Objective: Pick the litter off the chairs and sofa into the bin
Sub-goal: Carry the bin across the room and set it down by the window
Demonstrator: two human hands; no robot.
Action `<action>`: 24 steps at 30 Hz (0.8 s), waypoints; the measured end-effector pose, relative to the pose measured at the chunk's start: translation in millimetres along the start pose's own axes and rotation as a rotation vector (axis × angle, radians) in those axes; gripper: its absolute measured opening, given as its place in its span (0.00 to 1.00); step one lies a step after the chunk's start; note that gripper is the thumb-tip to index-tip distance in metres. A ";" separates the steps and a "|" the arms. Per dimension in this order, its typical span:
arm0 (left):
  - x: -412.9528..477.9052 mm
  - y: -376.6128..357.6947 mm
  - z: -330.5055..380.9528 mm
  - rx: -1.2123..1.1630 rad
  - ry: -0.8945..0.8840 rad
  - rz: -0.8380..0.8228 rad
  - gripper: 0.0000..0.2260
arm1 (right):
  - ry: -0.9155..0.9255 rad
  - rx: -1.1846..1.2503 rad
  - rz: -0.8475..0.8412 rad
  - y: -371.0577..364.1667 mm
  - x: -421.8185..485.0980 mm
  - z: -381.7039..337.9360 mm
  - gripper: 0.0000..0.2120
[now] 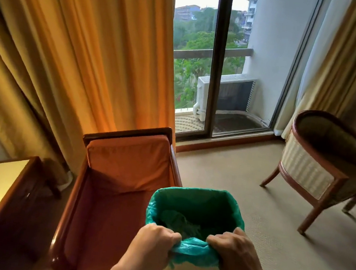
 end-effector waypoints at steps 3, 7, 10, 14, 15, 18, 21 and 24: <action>37.2 18.0 31.4 -0.092 0.032 0.204 0.21 | -0.014 -0.009 0.041 14.5 -4.4 44.6 0.05; 79.9 40.7 45.3 -0.105 0.527 0.542 0.17 | -0.009 0.003 0.041 39.4 -8.9 106.1 0.04; 117.2 22.1 48.2 -0.243 0.915 0.213 0.15 | 0.004 -0.003 0.017 58.1 -17.2 160.5 0.06; 169.7 -10.6 87.1 -0.760 1.067 -0.068 0.12 | 0.042 -0.031 0.033 87.9 -26.4 226.0 0.08; 182.8 -18.5 96.9 -0.821 1.061 -0.090 0.09 | 0.048 -0.044 0.030 91.9 -28.6 239.6 0.09; 217.8 -31.5 122.6 -0.770 1.011 -0.049 0.08 | 0.055 -0.092 -0.098 102.3 -26.1 279.5 0.09; 243.6 -31.9 147.2 -0.598 0.995 -0.010 0.10 | 0.090 -0.149 -0.430 112.5 -21.6 303.7 0.21; 268.6 -30.9 163.6 -0.527 1.001 0.007 0.12 | 0.127 0.025 -0.459 127.3 -5.2 299.1 0.37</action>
Point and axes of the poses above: each hand's wrist, its own x-axis towards the middle knuckle, its own y-axis out of the back of the hand, z = x × y, the point moved 5 cm from there along x, towards the middle knuckle, and after that the axes turned 7 degrees about -y, right-handed, at the moved point
